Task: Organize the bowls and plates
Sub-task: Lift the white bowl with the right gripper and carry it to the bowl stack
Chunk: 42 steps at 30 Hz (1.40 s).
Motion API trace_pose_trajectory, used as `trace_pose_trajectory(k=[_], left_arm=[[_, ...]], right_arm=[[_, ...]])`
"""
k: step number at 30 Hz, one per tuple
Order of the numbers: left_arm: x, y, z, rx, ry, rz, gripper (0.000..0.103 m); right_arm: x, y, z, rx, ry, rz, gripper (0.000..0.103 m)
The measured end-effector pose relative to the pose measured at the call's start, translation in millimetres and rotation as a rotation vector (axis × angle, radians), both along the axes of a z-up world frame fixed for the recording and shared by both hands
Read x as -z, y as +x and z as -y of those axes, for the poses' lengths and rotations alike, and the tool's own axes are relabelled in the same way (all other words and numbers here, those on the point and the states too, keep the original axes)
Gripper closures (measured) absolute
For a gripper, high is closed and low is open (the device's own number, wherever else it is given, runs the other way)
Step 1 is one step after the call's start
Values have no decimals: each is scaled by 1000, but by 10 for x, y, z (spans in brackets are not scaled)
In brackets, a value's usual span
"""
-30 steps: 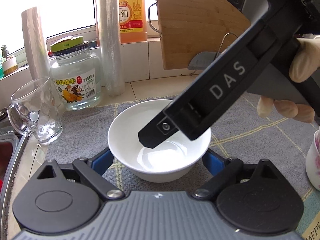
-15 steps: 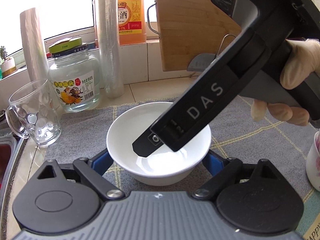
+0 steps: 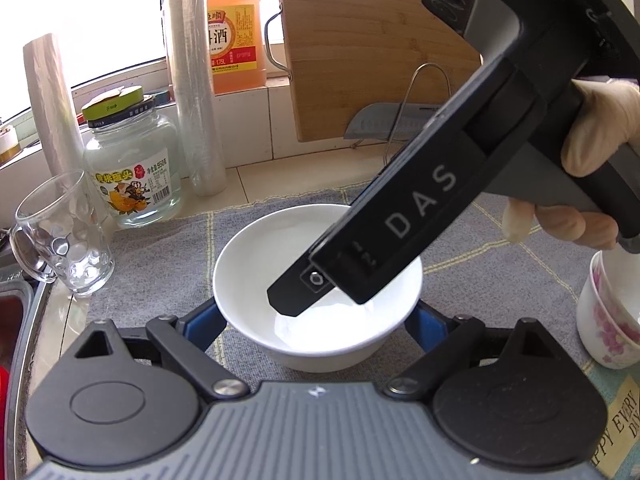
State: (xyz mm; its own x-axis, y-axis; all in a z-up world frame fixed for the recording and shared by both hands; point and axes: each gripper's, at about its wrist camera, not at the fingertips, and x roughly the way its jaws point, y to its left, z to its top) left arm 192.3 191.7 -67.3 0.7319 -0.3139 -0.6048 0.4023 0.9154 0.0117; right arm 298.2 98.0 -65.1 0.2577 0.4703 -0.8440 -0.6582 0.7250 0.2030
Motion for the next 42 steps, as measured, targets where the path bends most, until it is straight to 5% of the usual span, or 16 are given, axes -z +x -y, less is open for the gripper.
trace_pose_trajectory(k=[42], left_arm=[[-553, -1005, 1116, 304, 23, 21, 9]], right_arm=[[-747, -1477, 1398, 231, 63, 98, 16]])
